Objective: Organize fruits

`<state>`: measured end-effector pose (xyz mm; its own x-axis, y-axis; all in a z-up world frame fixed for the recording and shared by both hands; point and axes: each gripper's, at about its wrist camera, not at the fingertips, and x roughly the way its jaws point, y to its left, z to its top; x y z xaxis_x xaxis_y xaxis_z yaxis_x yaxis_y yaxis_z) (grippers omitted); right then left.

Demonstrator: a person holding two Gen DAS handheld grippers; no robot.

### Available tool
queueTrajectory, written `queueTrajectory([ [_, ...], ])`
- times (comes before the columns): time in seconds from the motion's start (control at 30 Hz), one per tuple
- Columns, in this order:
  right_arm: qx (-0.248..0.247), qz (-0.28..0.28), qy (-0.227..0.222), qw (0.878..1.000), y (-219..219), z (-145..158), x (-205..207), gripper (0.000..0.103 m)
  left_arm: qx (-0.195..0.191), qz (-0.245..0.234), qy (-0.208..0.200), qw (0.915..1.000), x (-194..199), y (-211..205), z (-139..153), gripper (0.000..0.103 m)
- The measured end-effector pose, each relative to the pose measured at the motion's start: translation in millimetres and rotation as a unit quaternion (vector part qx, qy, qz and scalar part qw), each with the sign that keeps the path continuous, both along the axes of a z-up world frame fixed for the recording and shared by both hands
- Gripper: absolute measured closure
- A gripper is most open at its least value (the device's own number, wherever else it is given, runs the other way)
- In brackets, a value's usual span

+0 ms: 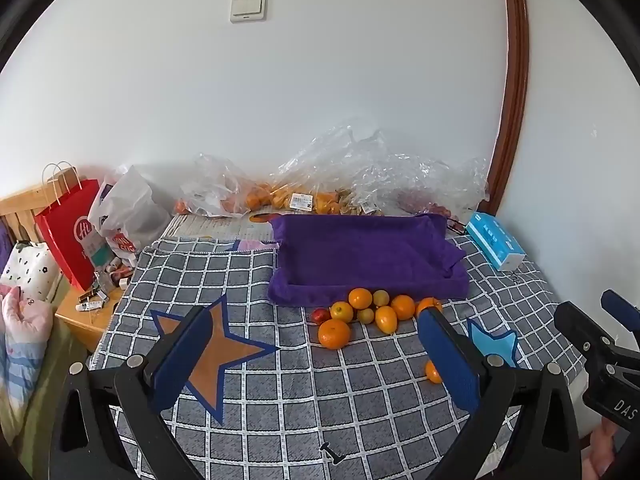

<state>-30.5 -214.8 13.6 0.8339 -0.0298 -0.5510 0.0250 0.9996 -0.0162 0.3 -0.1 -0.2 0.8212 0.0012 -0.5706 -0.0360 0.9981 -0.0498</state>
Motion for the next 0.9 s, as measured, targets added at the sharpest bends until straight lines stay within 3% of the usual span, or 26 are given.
queueTrajectory([
  [0.47,0.001,0.005,-0.002,1.0,3.0,-0.2,-1.0,0.0,-0.006,-0.004,0.007,1.0,-0.6,4.2,4.1,0.0],
  [0.9,0.003,0.004,-0.001,1.0,3.6,-3.5,-2.1,0.0,0.004,-0.001,-0.014,0.9999,-1.6,0.3,1.4,0.0],
])
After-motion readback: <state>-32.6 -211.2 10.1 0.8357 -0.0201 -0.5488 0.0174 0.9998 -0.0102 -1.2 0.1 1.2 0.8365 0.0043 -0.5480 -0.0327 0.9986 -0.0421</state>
